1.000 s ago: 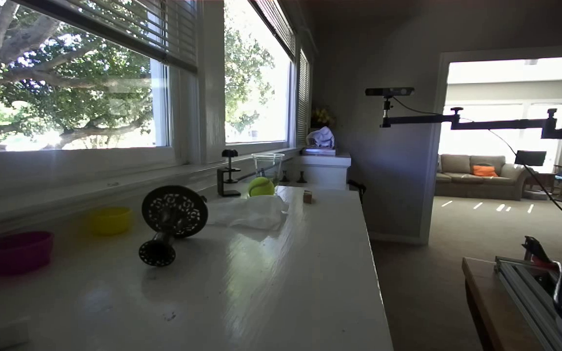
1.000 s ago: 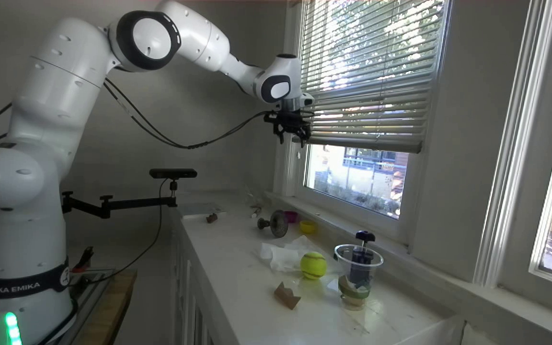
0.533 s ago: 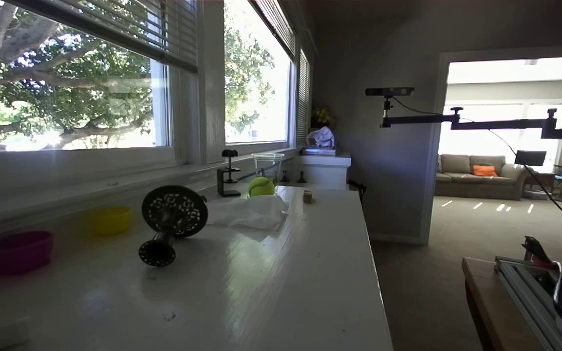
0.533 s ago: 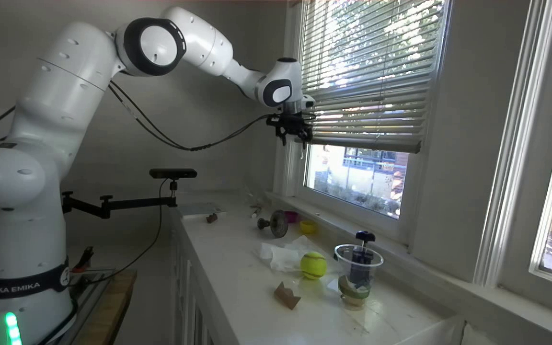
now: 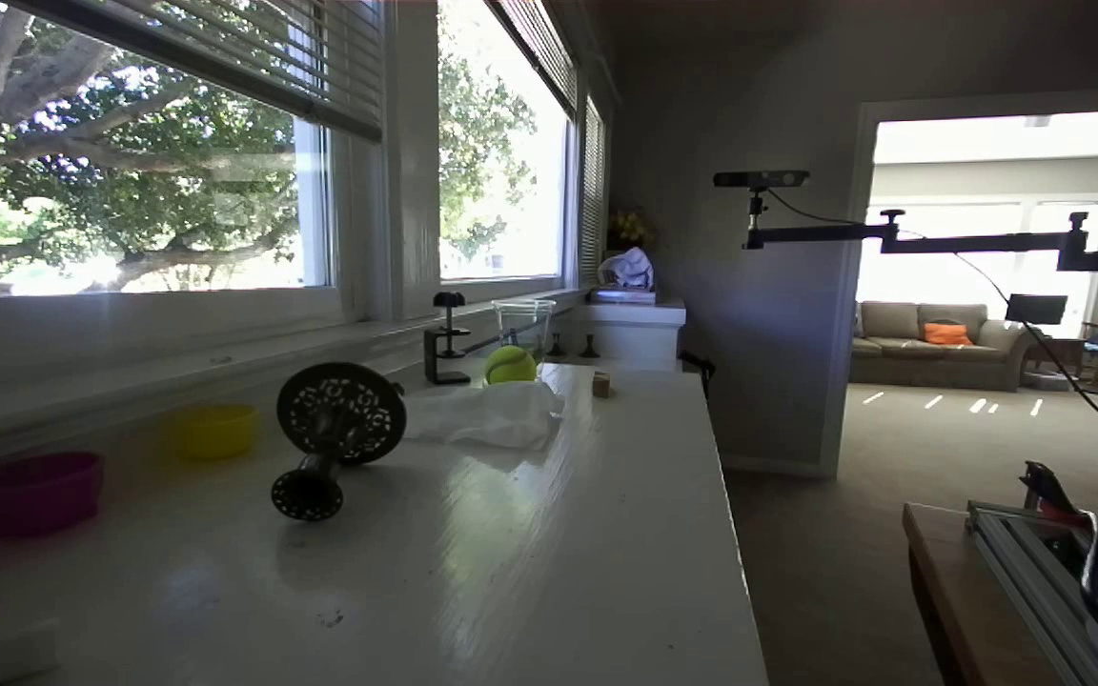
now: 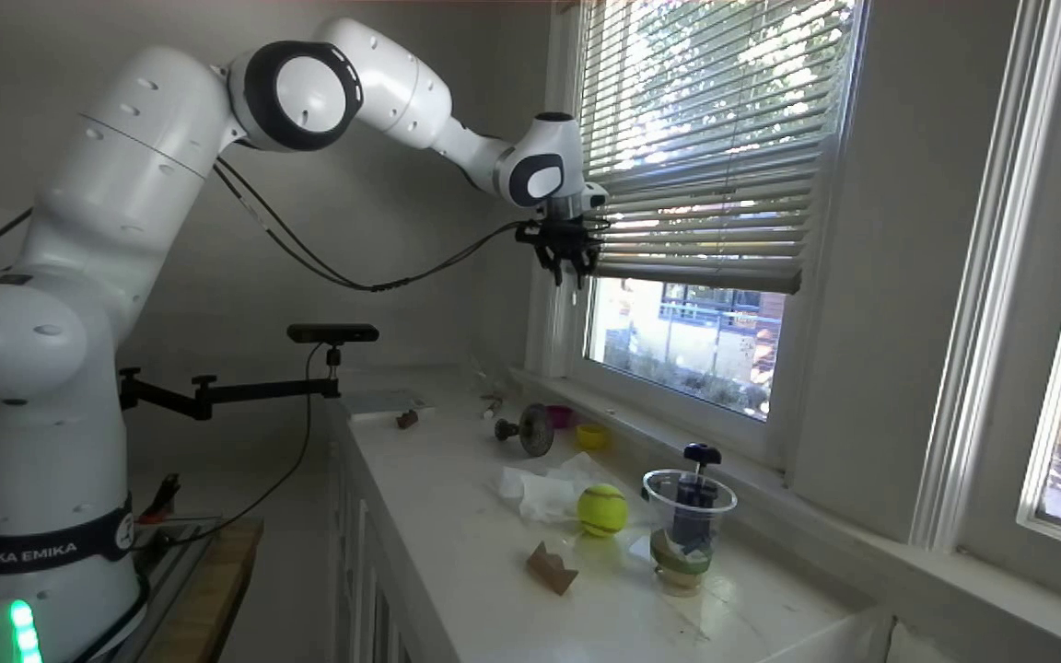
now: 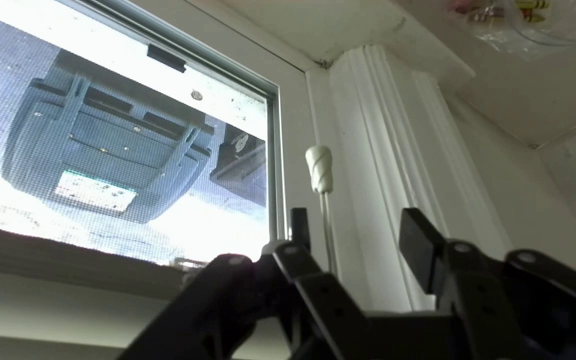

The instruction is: Pull the white cord on the left side of the window on the left

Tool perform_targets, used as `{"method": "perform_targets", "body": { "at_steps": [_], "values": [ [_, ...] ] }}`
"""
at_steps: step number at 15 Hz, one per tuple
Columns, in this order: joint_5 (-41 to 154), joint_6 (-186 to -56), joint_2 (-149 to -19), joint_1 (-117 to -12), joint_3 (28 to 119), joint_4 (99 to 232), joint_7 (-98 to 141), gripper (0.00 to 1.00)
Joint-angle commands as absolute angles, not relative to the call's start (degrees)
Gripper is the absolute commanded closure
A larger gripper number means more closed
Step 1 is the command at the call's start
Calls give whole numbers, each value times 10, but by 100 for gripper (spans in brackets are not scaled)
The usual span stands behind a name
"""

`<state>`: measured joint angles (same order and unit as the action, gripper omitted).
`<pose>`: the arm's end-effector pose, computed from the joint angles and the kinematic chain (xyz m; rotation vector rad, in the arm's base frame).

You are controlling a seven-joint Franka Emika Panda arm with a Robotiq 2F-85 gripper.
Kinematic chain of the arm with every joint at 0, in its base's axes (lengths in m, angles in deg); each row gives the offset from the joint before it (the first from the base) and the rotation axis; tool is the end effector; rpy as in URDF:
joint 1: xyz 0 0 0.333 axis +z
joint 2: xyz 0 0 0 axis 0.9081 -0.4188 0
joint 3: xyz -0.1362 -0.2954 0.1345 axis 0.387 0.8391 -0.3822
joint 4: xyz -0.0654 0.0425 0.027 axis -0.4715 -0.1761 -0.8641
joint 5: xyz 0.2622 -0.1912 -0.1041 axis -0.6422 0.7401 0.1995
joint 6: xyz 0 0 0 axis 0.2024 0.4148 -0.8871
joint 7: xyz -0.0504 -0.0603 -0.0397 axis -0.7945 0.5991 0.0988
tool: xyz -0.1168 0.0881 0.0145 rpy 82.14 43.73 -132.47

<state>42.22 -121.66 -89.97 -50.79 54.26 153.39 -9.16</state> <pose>0.6241 0.3200 0.5629 -2.5238 -1.1067 -0.7923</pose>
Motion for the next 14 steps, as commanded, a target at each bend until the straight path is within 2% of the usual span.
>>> {"method": "perform_targets", "body": {
  "at_steps": [1, 3, 5, 14],
  "values": [
    [448, -1221, -914, -505, 540, 1511, -65, 79],
    [448, -1221, -914, -505, 539, 1512, -65, 93],
    [448, -1221, -914, -505, 540, 1512, -64, 100],
    [445, -1213, -833, -509, 582, 1599, -20, 100]
  ]
}}
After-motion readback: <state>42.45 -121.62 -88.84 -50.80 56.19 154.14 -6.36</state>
